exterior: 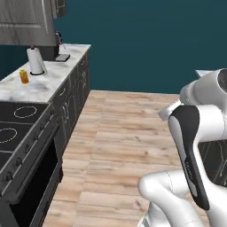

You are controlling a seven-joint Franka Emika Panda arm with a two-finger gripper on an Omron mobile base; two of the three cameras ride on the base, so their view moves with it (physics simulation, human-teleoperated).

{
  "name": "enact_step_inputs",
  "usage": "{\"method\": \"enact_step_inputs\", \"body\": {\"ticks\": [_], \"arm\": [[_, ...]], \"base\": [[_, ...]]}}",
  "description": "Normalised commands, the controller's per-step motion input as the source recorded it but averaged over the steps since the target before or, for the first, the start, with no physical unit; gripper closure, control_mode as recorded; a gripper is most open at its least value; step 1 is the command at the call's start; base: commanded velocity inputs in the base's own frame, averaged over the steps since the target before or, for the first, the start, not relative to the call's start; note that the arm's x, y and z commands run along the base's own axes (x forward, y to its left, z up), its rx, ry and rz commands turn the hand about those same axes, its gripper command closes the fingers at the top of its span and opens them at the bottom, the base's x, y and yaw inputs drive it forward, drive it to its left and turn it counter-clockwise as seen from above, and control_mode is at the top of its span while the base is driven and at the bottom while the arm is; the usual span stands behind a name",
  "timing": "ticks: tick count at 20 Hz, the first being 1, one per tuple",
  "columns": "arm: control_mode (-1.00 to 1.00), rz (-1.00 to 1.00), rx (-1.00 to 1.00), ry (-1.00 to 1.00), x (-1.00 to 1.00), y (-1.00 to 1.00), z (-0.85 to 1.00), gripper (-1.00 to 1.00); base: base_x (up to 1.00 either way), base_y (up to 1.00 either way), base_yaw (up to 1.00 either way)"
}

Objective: Sort all alcoholic drinks to one cabinet, and non-alcoholic drinks to the other.

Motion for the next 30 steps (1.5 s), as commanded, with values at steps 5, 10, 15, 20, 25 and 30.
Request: {"method": "enact_step_inputs", "body": {"ticks": [5,10,15,20,25,30], "arm": [[1.00,0.00,0.00,0.00,0.00,0.00,0.00,-1.00],[1.00,0.00,0.00,0.00,0.00,0.00,0.00,-1.00],[1.00,0.00,0.00,0.00,0.00,0.00,0.00,-1.00],[1.00,0.00,0.00,0.00,0.00,0.00,0.00,-1.00],[1.00,0.00,0.00,0.00,0.00,0.00,0.00,-1.00],[1.00,0.00,0.00,0.00,0.00,0.00,0.00,-1.00]], "base": [[1.00,-0.29,-0.25],[1.00,-0.15,-0.13],[1.00,-0.24,0.00],[1.00,-0.26,0.30],[1.00,-0.04,0.70],[1.00,0.00,0.74]]}}
